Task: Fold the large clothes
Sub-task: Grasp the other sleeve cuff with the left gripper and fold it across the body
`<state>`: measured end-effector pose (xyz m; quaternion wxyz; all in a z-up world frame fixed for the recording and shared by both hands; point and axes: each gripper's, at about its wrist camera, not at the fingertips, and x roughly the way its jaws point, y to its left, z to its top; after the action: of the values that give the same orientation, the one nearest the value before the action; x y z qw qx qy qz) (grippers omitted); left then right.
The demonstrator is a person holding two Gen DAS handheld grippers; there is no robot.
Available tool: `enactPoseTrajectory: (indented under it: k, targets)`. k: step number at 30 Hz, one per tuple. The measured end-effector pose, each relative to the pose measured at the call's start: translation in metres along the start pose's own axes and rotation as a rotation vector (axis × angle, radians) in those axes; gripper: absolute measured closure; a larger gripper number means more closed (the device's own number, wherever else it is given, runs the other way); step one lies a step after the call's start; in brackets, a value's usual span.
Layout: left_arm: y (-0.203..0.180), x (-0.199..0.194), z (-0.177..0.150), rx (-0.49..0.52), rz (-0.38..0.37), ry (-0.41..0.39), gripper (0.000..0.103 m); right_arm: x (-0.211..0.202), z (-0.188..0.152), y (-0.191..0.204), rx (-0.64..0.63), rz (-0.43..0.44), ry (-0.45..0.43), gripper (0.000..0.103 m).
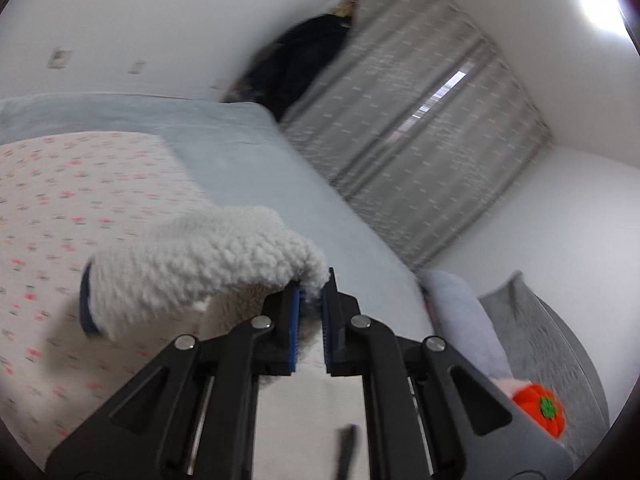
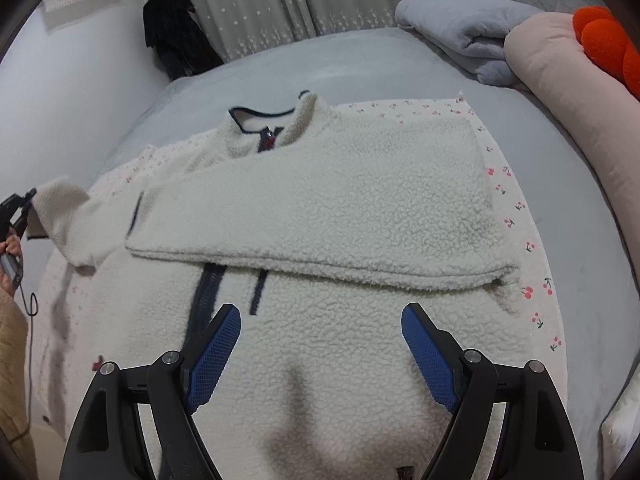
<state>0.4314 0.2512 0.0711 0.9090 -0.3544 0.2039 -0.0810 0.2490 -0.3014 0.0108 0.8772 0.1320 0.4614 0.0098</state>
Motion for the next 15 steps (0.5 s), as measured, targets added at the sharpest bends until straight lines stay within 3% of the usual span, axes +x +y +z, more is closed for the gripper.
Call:
enactPoseTrajectory:
  k: [4,9,15]
  targets:
    - [-0.083,0.010,-0.033,0.077,-0.122,0.069,0.093,-0.019,0.007,-0.004,0.026,0.045,-0.047,0.018]
    - [-0.185,0.032,-0.106,0.191,-0.248,0.222,0.093,-0.035,0.013,-0.015,0.070,0.087,-0.092,0.018]
    - [-0.236,0.063,-0.211,0.275,-0.323,0.445,0.092,-0.035,0.009,-0.030,0.098,0.087,-0.085,0.018]
